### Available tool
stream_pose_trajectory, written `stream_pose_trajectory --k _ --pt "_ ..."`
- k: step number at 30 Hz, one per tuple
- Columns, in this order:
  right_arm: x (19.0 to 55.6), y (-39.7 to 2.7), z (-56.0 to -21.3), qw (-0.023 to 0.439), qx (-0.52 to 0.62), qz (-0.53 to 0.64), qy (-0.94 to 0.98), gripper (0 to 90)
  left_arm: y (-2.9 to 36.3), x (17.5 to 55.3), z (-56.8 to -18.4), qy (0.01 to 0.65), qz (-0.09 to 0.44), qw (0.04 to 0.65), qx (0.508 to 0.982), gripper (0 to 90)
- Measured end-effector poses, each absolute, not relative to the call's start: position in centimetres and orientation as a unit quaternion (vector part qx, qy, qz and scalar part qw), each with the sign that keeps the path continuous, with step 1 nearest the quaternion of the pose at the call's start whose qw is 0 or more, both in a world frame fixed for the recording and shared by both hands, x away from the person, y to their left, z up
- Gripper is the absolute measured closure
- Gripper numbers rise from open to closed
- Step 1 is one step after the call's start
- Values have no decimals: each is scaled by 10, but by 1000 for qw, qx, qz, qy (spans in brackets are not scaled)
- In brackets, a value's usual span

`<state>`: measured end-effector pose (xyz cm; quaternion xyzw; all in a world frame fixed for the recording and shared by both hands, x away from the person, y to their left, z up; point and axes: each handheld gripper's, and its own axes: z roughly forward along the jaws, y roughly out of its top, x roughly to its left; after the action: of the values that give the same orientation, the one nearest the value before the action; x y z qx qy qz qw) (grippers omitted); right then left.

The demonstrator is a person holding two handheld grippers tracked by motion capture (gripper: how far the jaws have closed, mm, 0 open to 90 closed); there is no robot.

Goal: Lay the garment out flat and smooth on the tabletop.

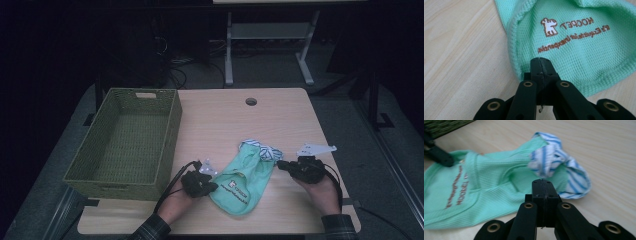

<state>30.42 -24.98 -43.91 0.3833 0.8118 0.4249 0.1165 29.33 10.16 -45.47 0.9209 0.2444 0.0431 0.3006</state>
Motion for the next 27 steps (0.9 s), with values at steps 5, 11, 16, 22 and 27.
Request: stream_pose_trajectory --k 5,11,16,22,27 --pt "294 -243 -442 104 372 423 820 891 102 293 -455 246 42 302 920 895" --pt "292 -235 -448 87 372 417 825 864 101 294 -455 245 42 302 920 895" --pt "287 -214 -454 66 345 407 843 880 101 293 -455 246 42 302 920 895" --pt "279 -196 -463 54 330 386 860 895 101 293 -455 245 44 299 921 895" --pt "275 -193 -468 48 330 366 869 898 101 293 -455 247 45 300 921 896"
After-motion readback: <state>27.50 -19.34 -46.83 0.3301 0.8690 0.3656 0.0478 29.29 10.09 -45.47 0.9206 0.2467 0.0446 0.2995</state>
